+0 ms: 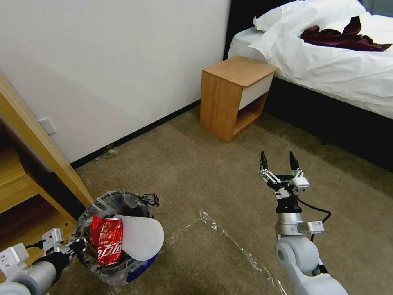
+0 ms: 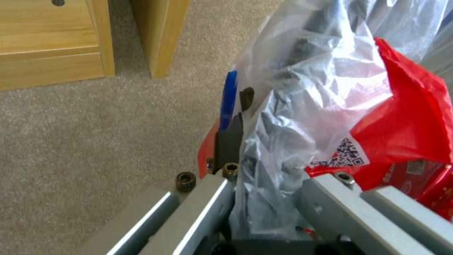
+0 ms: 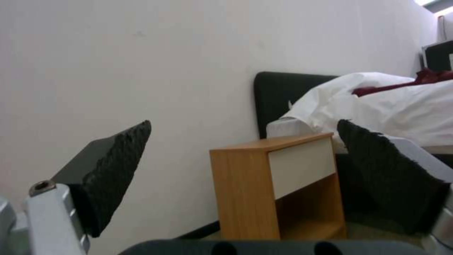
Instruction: Pick up the trash bin and place the garbage on the floor into it.
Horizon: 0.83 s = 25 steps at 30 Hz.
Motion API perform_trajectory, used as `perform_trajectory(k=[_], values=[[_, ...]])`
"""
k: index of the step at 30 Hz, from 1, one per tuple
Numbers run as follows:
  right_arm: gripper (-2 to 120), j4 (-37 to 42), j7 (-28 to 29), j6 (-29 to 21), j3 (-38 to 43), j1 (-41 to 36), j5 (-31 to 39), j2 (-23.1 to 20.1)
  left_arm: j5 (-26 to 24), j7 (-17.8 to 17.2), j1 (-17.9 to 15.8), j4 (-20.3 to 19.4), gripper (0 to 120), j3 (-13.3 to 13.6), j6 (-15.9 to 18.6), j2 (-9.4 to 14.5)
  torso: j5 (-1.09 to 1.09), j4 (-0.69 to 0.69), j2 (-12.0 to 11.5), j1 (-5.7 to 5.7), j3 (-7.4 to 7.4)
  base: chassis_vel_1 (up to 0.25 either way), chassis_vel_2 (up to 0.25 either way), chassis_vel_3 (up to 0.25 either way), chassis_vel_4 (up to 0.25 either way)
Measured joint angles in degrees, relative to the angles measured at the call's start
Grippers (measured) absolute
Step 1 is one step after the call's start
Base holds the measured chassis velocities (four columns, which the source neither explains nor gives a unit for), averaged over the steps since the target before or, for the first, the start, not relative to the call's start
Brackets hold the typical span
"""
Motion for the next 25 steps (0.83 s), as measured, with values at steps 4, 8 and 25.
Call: perform_trajectory(k=[4, 8, 25], values=[[100, -0.46, -0.01, 0.02, -0.06, 0.29, -0.06, -0.04, -0.13, 0.01, -0.07, 0.01, 1, -0.07, -0.01, 0.08, 0.00, 0.00, 0.00, 0.00, 0.00, 0.000, 0.000, 0.000, 0.000], [100, -0.90, -0.02, 0.03, -0.14, 0.44, -0.12, -0.06, -0.16, 0.01, -0.09, 0.03, 1, -0.09, -0.03, -0.01, 0.00, 0.00, 0.00, 0.00, 0.00, 0.000, 0.000, 0.000, 0.000], [100, -1.68, 0.03, -0.09, -0.25, 0.27, -0.71, -0.09, -0.66, -0.01, -0.39, -0.47, 1, -0.60, -0.12, 0.04, 0.00, 0.00, 0.00, 0.00, 0.01, 0.000, 0.000, 0.000, 0.000]])
